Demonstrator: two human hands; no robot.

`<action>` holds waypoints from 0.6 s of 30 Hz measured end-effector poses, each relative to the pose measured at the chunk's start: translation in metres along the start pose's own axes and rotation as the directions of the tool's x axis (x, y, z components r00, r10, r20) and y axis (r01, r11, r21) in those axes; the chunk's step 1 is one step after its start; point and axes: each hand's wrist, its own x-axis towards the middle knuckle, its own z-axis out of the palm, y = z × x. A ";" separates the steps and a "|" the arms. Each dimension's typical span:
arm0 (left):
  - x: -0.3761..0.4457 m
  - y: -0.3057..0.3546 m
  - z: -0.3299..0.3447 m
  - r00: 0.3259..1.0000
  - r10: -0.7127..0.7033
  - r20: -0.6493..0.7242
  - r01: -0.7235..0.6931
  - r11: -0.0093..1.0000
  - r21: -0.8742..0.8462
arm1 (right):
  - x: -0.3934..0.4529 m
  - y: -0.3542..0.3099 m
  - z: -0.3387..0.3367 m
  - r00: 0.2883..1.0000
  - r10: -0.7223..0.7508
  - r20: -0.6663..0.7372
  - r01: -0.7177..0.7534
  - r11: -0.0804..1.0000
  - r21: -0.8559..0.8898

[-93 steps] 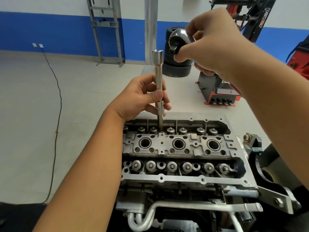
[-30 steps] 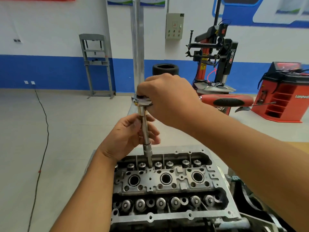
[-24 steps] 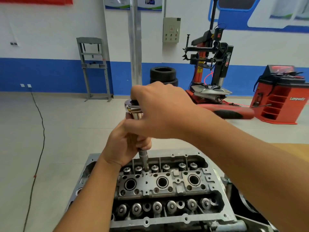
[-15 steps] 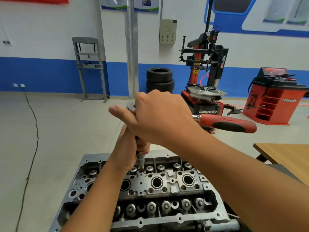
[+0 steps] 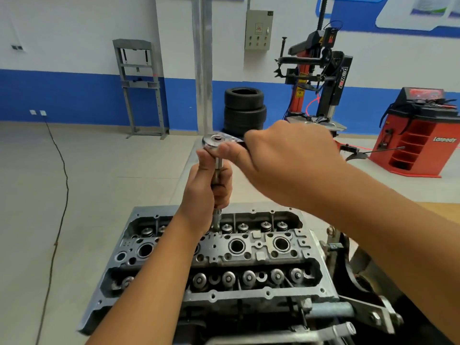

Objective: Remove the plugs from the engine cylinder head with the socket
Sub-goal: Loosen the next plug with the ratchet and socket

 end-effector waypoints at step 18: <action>0.017 0.024 0.014 0.993 -0.062 -0.103 0.059 0.998 -0.027 | -0.054 0.078 0.020 0.950 0.308 -0.048 -0.305 0.951 0.055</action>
